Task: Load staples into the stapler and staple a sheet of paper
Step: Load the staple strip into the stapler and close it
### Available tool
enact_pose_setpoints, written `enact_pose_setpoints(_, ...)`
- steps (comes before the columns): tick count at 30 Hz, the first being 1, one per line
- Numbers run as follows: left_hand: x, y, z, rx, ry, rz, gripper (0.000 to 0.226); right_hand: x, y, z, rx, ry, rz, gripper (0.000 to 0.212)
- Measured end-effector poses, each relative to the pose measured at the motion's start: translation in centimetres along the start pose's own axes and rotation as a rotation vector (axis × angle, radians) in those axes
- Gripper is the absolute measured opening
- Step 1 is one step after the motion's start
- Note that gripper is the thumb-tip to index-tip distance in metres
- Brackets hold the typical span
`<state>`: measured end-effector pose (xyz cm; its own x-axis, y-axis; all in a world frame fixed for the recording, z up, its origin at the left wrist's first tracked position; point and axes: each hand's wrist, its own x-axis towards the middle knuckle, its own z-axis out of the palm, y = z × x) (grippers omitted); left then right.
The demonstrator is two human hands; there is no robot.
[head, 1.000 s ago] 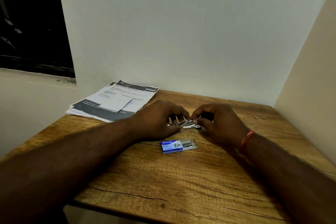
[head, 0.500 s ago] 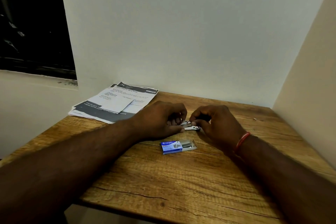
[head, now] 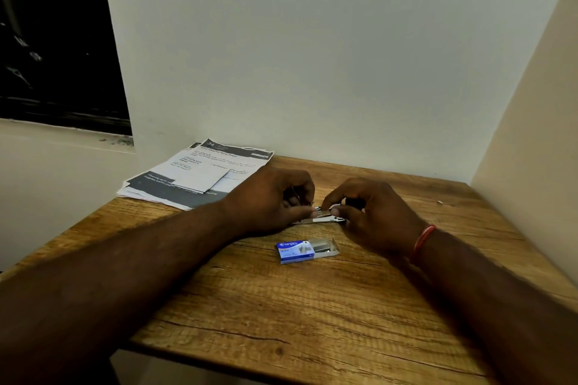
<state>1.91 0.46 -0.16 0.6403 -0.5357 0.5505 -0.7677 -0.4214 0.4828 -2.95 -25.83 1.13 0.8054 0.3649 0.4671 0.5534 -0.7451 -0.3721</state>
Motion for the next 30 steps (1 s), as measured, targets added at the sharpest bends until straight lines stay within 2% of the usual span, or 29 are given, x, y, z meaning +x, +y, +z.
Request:
enact_pose_setpoints(11, -0.07, 0.45, -0.2, 0.015, -0.016, 0.005, 0.023, 0.22, 0.39, 0.5, 0.044, -0.087, 0.1, 0.024)
enact_pose_setpoints(22, 0.0, 0.54, -0.21, 0.022, -0.026, 0.03, 0.023, 0.11, 0.35, 0.2, 0.069, -0.002, 0.117, 0.017)
enact_pose_setpoints(30, 0.13, 0.46, 0.47, 0.046, -0.023, 0.073, 0.018, -0.04, -0.02, -0.35, 0.165, 0.027, 0.152, 0.028)
